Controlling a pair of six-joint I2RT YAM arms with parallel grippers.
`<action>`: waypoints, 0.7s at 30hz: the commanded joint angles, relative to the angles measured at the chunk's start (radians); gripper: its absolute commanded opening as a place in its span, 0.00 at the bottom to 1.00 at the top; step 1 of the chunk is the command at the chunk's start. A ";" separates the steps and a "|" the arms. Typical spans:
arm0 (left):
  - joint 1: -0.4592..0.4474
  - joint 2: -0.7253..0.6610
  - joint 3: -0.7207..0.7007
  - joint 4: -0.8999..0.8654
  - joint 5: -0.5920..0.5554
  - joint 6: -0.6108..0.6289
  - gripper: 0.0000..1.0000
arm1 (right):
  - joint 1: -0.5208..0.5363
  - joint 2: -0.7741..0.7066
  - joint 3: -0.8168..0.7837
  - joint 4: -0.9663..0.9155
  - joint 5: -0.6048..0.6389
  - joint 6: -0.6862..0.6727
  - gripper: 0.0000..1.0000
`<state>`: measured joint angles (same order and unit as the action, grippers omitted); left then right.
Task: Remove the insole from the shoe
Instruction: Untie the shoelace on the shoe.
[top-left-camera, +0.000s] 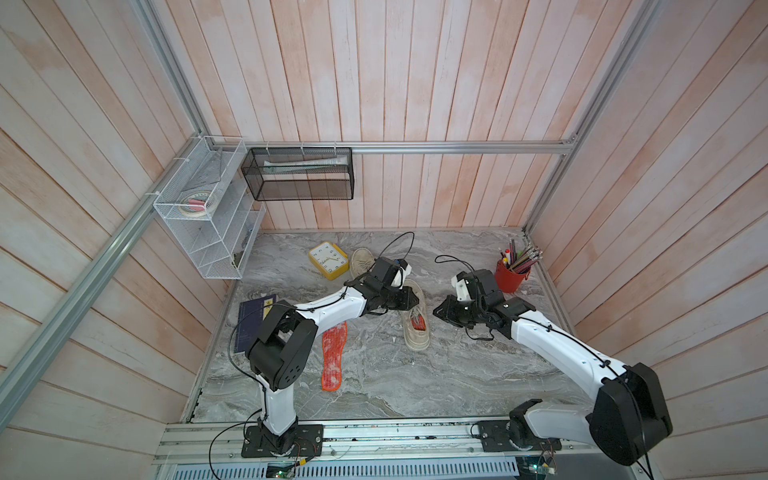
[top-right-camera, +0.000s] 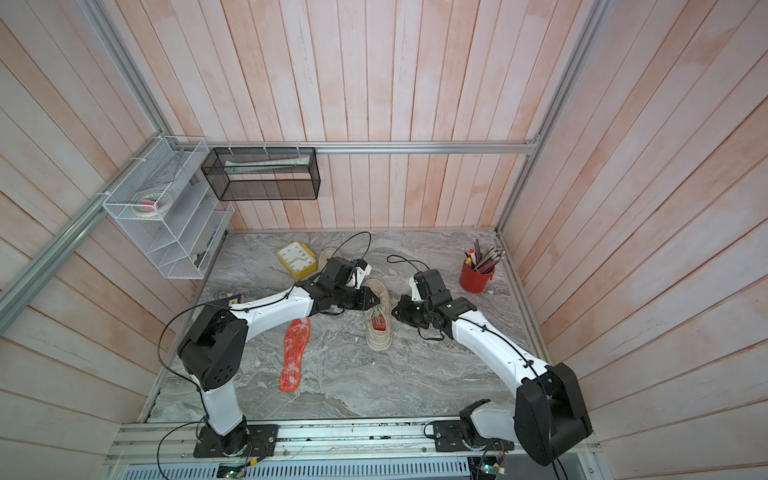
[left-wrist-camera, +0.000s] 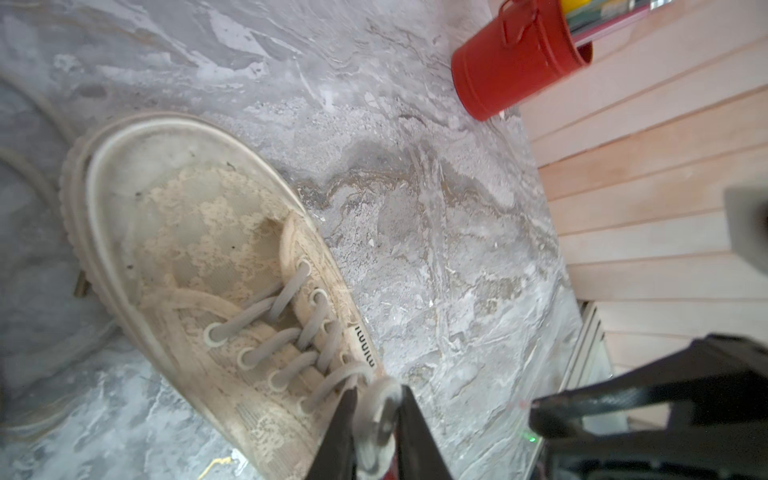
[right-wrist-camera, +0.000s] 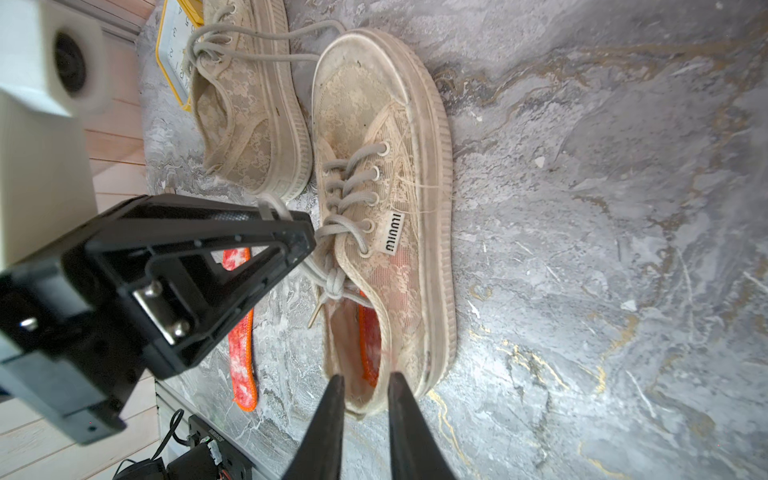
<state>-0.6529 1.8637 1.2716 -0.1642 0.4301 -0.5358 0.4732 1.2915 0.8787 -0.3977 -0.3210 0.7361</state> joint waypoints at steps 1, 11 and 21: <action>0.037 -0.018 -0.045 0.079 -0.003 -0.104 0.11 | 0.005 -0.009 -0.006 -0.003 -0.032 -0.003 0.22; 0.068 -0.012 -0.117 0.122 -0.034 -0.237 0.08 | 0.045 0.024 -0.019 0.162 -0.075 0.141 0.35; 0.067 -0.006 -0.131 0.123 -0.027 -0.237 0.08 | 0.047 0.079 -0.062 0.278 -0.037 0.248 0.54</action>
<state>-0.5892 1.8622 1.1599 -0.0555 0.4141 -0.7689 0.5163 1.3495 0.8268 -0.1680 -0.3782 0.9520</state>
